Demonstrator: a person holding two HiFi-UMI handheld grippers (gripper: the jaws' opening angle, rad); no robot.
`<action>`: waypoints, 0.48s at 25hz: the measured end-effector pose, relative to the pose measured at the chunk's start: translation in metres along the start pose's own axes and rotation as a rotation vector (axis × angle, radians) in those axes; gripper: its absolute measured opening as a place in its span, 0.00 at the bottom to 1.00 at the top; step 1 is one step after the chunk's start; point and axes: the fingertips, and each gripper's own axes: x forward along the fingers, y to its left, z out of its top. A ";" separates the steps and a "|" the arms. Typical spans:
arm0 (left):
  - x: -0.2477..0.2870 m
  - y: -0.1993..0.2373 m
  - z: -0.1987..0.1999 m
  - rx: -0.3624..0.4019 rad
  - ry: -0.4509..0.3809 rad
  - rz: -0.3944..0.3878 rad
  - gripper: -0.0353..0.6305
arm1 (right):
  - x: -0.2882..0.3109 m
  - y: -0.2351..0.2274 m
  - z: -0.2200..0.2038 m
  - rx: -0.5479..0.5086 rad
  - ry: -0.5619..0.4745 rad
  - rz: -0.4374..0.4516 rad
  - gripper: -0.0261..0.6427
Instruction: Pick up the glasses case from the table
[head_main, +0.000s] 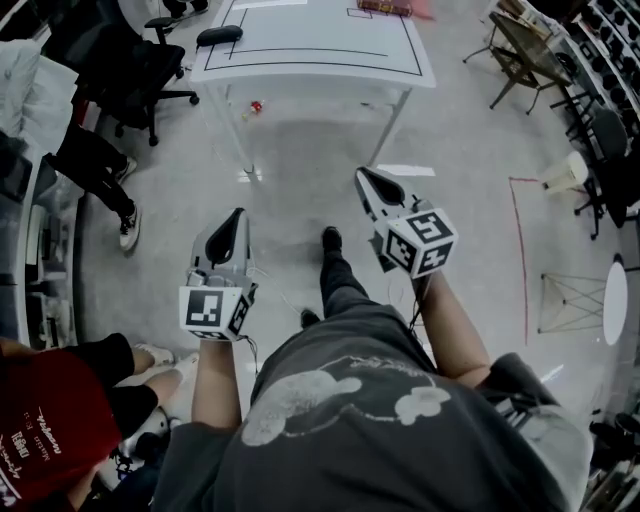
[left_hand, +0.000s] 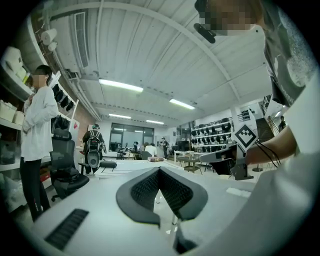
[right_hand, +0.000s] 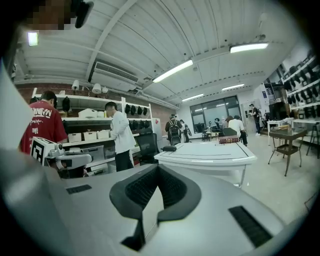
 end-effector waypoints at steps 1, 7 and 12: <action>0.004 0.001 -0.001 -0.001 -0.004 -0.004 0.06 | 0.002 -0.003 0.000 0.006 -0.005 -0.001 0.04; 0.049 0.011 0.006 -0.049 -0.017 -0.039 0.06 | 0.030 -0.049 0.002 0.052 0.000 -0.016 0.04; 0.104 0.033 0.000 -0.051 0.028 -0.029 0.06 | 0.079 -0.094 0.008 0.097 0.013 -0.025 0.04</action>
